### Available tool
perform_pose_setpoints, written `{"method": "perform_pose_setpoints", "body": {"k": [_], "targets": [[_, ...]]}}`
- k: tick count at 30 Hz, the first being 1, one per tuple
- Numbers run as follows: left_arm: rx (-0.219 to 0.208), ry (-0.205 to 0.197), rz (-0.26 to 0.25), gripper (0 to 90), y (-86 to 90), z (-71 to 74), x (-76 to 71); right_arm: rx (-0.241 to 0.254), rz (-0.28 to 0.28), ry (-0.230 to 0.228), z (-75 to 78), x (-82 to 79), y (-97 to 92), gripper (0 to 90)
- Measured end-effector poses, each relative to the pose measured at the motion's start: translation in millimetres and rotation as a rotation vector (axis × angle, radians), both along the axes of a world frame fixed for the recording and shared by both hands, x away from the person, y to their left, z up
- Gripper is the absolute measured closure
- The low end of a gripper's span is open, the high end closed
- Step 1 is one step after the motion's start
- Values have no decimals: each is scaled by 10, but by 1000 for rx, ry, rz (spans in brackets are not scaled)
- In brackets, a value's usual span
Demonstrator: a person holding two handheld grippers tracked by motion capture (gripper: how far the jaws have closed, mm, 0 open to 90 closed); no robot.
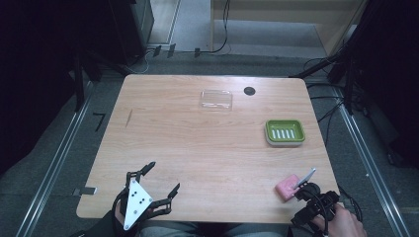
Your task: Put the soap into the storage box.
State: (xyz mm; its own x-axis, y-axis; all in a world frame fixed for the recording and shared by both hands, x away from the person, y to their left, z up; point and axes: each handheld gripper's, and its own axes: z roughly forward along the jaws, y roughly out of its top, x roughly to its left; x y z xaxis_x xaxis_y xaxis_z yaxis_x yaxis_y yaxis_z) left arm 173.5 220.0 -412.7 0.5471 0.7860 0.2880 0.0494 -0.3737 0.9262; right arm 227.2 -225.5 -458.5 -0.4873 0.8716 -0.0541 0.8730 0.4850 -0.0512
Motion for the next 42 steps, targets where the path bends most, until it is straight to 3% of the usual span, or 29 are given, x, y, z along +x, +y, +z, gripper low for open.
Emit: {"method": "perform_pose_setpoints", "body": {"k": [11, 16, 22, 27, 30, 42], "targets": [[9, 0, -4, 136, -2, 1, -4, 1, -4, -1, 13, 9, 22, 0], [5, 1, 1, 136, 1, -1, 0, 28, 16, -55, 62, 17, 27, 0], [6, 2, -1, 136, -1, -2, 0, 42, 18, -73, 75, 78, 54, 0], [6, 3, 2, 136, -2, -3, 1, 47, 36, -82, 84, 168, 84, 0], [10, 4, 1, 136, -1, -3, 2, 65, 41, -117, 110, 231, 118, 0], [6, 4, 2, 136, 1, -4, 4, 79, 39, -116, 95, 477, 184, 0]]}}
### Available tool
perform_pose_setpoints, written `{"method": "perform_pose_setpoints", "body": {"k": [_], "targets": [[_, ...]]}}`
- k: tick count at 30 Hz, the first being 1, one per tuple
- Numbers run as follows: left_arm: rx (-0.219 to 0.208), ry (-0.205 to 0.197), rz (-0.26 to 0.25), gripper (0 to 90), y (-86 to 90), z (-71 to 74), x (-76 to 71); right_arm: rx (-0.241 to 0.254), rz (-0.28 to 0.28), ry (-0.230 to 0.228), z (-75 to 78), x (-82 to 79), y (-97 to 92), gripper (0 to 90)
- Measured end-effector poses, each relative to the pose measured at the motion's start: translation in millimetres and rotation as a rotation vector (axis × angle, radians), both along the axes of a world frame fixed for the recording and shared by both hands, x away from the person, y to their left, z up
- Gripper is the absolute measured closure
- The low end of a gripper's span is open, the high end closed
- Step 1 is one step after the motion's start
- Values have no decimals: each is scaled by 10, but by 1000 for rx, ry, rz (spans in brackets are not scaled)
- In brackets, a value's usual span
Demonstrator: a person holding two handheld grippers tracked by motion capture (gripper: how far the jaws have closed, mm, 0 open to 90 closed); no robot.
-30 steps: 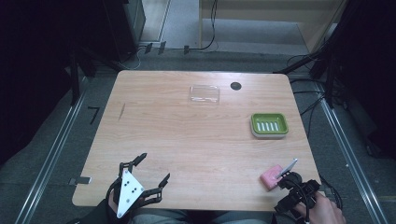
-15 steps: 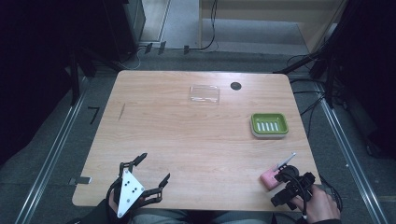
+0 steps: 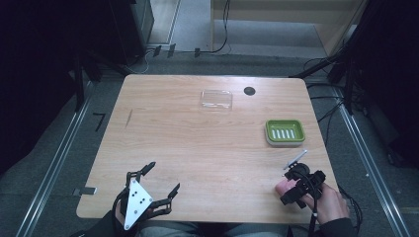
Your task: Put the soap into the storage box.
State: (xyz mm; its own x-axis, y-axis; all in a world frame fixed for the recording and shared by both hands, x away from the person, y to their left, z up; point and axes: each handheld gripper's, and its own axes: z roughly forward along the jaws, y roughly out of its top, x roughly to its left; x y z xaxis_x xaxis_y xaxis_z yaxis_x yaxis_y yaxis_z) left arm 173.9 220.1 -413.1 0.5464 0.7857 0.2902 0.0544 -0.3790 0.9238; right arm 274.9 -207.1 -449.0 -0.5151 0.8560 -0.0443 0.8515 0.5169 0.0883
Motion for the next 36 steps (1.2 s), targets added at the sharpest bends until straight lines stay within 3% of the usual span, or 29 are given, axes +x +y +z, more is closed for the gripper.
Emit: {"method": "perform_pose_setpoints", "body": {"k": [8, 14, 36], "targets": [[0, 0, -1, 136, 6, 1, 1, 9, -24, -2, -29, 160, 0, 0], [-4, 1, 2, 136, 3, 0, 4, 14, -23, 29, -97, 230, 19, 0], [-1, 1, 0, 136, 7, 3, 1, 15, -37, 85, -233, 278, 21, 3]]}}
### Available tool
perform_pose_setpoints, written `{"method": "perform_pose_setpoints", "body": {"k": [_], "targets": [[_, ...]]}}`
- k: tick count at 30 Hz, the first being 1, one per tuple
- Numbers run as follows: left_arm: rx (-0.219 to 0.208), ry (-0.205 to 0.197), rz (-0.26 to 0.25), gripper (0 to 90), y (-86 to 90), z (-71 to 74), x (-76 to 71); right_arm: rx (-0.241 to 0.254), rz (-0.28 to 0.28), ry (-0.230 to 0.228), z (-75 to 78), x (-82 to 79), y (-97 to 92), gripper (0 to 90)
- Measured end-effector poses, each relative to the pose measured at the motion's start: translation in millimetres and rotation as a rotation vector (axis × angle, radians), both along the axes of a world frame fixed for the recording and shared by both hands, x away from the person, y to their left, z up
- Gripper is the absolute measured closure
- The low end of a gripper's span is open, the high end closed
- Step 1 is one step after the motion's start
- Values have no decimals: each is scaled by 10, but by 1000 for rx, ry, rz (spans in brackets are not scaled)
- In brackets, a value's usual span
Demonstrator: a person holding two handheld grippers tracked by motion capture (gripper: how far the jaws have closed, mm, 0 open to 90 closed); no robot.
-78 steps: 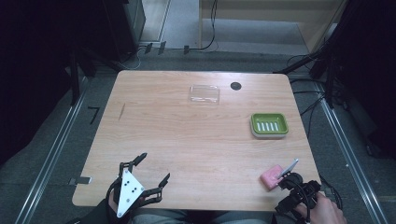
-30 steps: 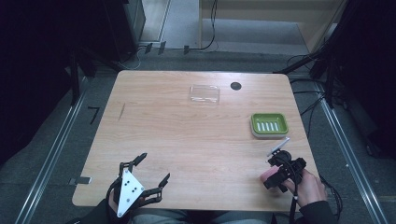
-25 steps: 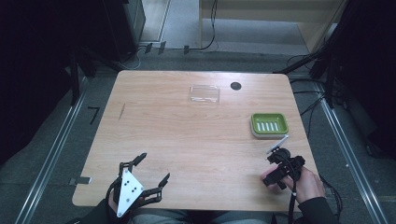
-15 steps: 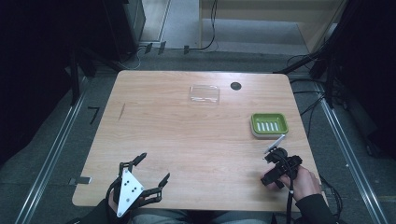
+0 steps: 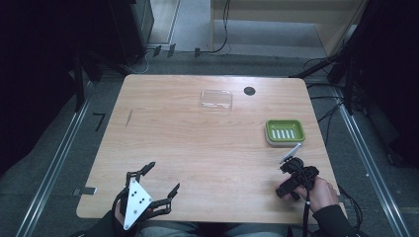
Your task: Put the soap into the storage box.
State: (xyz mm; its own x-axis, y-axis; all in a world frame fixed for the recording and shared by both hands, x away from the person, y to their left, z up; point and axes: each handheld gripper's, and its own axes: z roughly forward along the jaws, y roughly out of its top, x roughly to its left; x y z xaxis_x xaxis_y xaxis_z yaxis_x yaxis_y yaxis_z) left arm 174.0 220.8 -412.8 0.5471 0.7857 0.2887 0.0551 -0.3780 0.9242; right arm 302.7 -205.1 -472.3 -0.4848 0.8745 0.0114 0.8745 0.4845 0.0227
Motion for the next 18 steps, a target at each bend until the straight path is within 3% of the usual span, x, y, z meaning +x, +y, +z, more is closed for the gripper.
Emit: {"method": "perform_pose_setpoints", "body": {"k": [5, 18], "targets": [[-2, 0, -1, 136, 2, 0, 0, 1, 14, -6, 8, -8, 18, 113], [-1, -1, -1, 136, 1, 0, -1, -23, 42, -8, -8, -18, 52, 133]]}}
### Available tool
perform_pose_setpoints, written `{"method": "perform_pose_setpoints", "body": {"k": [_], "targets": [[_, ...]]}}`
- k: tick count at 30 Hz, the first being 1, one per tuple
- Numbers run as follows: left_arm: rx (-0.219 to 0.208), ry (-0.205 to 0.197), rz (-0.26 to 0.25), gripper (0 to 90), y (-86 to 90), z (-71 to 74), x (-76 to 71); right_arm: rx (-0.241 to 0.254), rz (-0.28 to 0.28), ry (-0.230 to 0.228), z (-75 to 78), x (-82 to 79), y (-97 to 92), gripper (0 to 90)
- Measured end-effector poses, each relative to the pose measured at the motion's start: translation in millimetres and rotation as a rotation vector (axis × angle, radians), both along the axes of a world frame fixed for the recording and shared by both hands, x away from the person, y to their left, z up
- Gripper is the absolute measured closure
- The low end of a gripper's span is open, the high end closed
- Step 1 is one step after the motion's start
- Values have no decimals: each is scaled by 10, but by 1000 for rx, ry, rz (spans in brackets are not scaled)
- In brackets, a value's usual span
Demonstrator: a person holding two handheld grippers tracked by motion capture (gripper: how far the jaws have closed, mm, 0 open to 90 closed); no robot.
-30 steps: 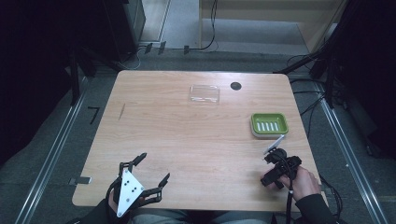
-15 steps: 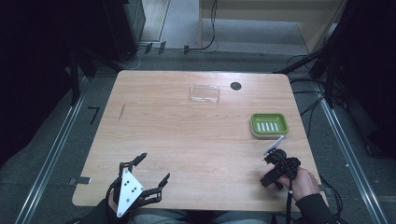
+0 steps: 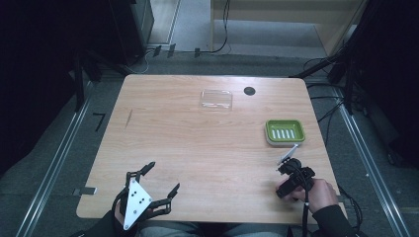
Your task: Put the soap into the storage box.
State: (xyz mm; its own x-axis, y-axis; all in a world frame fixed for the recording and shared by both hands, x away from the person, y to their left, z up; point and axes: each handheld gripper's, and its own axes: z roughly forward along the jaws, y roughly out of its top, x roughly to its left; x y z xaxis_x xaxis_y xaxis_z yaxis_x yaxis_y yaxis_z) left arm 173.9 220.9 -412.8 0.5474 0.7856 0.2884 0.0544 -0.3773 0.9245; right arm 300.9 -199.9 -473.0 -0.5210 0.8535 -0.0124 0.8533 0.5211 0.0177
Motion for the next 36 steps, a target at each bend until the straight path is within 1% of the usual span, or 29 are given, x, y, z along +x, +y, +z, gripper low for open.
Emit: {"method": "perform_pose_setpoints", "body": {"k": [3, 7, 19, 20, 22, 23, 31, 36], "targets": [[0, 0, 0, 136, 0, 0, 0, -6, -1, 10, -3, 1, 5, 135], [2, 0, 0, 136, -1, 0, 0, -7, 4, 9, -6, 4, 7, 135], [-2, -2, 3, 136, -1, 1, -1, 2, 23, 13, -16, 18, -3, 136], [-2, -2, 2, 136, 0, 1, -1, 4, 29, 16, -13, 22, -10, 136], [-4, -1, 2, 136, 1, 0, 0, 6, 20, 32, -4, 23, -13, 136], [-5, -2, 4, 136, 1, 0, 1, 6, 20, 33, -5, 21, -15, 136], [-5, -2, 4, 136, 0, 0, -1, -4, 24, 16, 43, 15, -17, 136], [-6, -2, 5, 136, 1, 0, -1, -13, 24, 5, 66, 46, -43, 136]]}}
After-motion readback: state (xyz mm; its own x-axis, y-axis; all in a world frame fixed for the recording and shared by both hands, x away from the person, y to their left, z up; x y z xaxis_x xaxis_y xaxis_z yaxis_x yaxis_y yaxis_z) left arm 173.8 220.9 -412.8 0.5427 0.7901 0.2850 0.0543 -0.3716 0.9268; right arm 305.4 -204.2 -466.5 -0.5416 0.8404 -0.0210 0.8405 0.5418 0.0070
